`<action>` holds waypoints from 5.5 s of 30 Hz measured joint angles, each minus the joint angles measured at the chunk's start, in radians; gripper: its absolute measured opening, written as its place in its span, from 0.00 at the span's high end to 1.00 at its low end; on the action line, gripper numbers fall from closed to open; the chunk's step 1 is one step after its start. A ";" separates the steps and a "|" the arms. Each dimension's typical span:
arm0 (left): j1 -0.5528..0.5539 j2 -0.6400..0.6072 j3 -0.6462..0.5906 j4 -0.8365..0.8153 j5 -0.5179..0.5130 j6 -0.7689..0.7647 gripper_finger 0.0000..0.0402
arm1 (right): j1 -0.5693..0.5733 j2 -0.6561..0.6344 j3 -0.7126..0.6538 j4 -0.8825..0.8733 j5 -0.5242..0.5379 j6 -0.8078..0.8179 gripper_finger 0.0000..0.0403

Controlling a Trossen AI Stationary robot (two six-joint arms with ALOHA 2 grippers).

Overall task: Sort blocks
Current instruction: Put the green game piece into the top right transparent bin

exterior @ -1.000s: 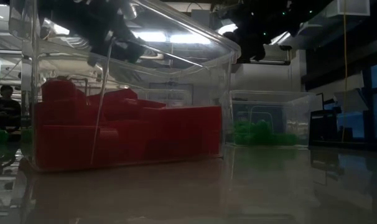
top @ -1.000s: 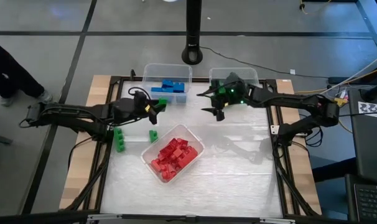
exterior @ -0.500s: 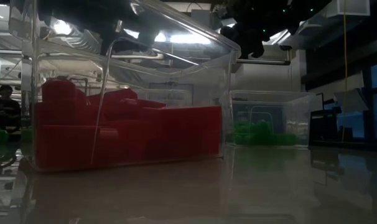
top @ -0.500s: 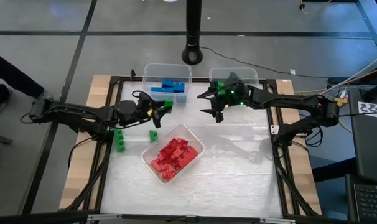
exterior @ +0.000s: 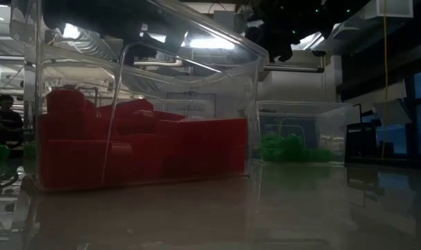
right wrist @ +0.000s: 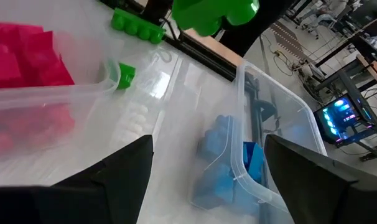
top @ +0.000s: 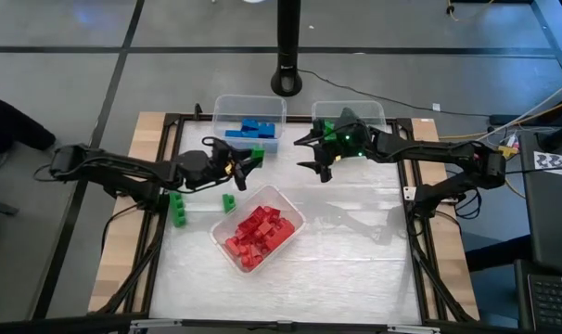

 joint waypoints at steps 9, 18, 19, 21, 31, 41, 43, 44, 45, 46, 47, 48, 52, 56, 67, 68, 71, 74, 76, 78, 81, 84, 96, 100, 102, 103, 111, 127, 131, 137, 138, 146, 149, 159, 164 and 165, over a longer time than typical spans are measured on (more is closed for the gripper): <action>0.000 0.054 0.000 0.092 0.001 0.043 0.58 | 0.067 0.000 0.000 0.010 -0.011 -0.044 0.23; -0.015 0.054 0.000 0.091 0.001 0.041 0.58 | 0.184 0.014 0.000 0.105 0.065 -0.125 0.23; -0.021 0.055 0.000 0.090 0.012 0.047 0.58 | 0.192 0.023 0.000 0.129 0.075 -0.130 0.23; -0.033 0.055 0.000 0.090 0.051 0.080 0.58 | 0.208 0.039 0.001 0.187 0.105 -0.150 0.23; -0.082 0.055 0.000 0.140 0.080 0.073 0.58 | 0.256 0.132 0.001 0.414 0.159 -0.306 0.23; -0.085 0.054 0.000 0.153 0.080 0.016 0.58 | 0.261 0.133 0.009 0.520 0.230 -0.312 0.16; -0.085 0.053 0.000 0.158 0.081 0.010 0.58 | 0.262 0.133 0.023 0.480 0.271 -0.301 0.12; -0.085 0.053 0.000 0.159 0.081 0.006 0.58 | 0.268 0.133 0.030 0.460 0.289 -0.300 0.09; -0.085 0.053 0.000 0.161 0.081 0.002 0.58 | 0.275 0.133 0.033 0.450 0.298 -0.305 0.08; -0.085 0.053 0.000 0.169 0.081 0.001 0.58 | 0.281 0.133 0.033 0.449 0.298 -0.316 0.06; -0.085 0.053 0.000 0.180 0.081 0.001 0.58 | 0.283 0.133 0.033 0.450 0.297 -0.333 0.04; -0.085 0.052 0.000 0.193 0.081 0.001 0.58 | 0.289 0.133 0.033 0.455 0.289 -0.342 0.03; -0.085 0.052 0.000 0.208 0.081 -0.009 0.58 | 0.296 0.133 0.034 0.467 0.252 -0.373 0.01; -0.085 0.052 0.000 0.207 0.081 -0.029 0.58 | 0.294 0.133 0.034 0.521 0.246 -0.378 0.02; -0.096 0.053 0.000 0.254 0.090 -0.034 0.58 | 0.294 0.206 0.034 0.629 0.249 -0.383 0.03; -0.096 0.052 0.000 0.253 0.090 -0.034 0.58 | 0.294 0.209 0.034 0.652 0.252 -0.384 0.03; -0.095 0.052 0.000 0.254 0.092 -0.034 0.58 | 0.294 0.221 0.034 0.695 0.254 -0.393 0.03; -0.095 0.052 0.000 0.252 0.097 -0.034 0.58 | 0.294 0.232 0.045 0.696 0.254 -0.404 0.03; -0.095 0.052 0.000 0.254 0.098 -0.034 0.58 | 0.294 0.251 0.068 0.695 0.253 -0.409 0.03; -0.095 0.053 0.000 0.249 0.100 -0.033 0.58 | 0.294 0.279 0.093 0.692 0.253 -0.409 0.03; -0.095 0.053 0.000 0.247 0.110 -0.032 0.58 | 0.294 0.316 0.121 0.687 0.254 -0.410 0.03; -0.097 0.053 0.000 0.247 0.117 -0.031 0.58 | 0.294 0.326 0.130 0.691 0.271 -0.411 0.03; -0.101 0.053 0.000 0.255 0.125 -0.004 0.58 | 0.294 0.326 0.131 0.685 0.271 -0.410 0.26; -0.100 0.052 0.000 0.255 0.125 -0.007 0.57 | 0.294 0.326 0.131 0.674 0.271 -0.410 0.27; -0.100 0.052 0.000 0.253 0.125 -0.009 0.55 | 0.294 0.326 0.131 0.666 0.271 -0.410 0.27; -0.100 0.052 0.000 0.253 0.125 -0.011 0.53 | 0.294 0.326 0.131 0.664 0.271 -0.409 0.27; -0.100 -0.025 0.000 0.194 0.125 0.052 0.34 | 0.294 0.243 0.130 0.576 0.355 -0.382 0.26; -0.099 -0.266 0.000 -0.383 -0.183 0.151 0.35 | 0.101 -0.197 0.130 -0.301 0.740 -0.237 0.25; -0.099 -0.264 0.000 -0.432 -0.183 0.146 0.35 | -0.065 -0.195 0.129 -0.467 0.667 -0.142 0.25; -0.099 -0.264 0.000 -0.463 -0.184 0.105 0.35 | -0.278 -0.136 0.095 -0.502 0.518 -0.072 0.24; -0.099 -0.264 0.000 -0.470 -0.184 0.098 0.35 | -0.305 -0.124 0.090 -0.501 0.498 -0.060 0.24; -0.099 -0.264 0.000 -0.552 -0.184 0.019 0.35 | -0.389 -0.009 0.082 -0.518 0.528 0.018 0.24; -0.099 -0.263 0.000 -0.576 -0.184 0.009 0.35 | -0.387 0.014 0.083 -0.524 0.538 0.018 0.24; -0.100 -0.263 0.000 -0.627 -0.183 -0.022 0.35 | -0.386 0.007 0.124 -0.534 0.553 -0.048 0.24; -0.100 -0.263 0.000 -0.626 -0.183 -0.025 0.35 | -0.387 0.009 0.124 -0.539 0.562 -0.021 0.23; -0.100 -0.263 0.000 -0.626 -0.183 -0.025 0.35 | -0.386 0.015 0.124 -0.536 0.589 -0.018 0.22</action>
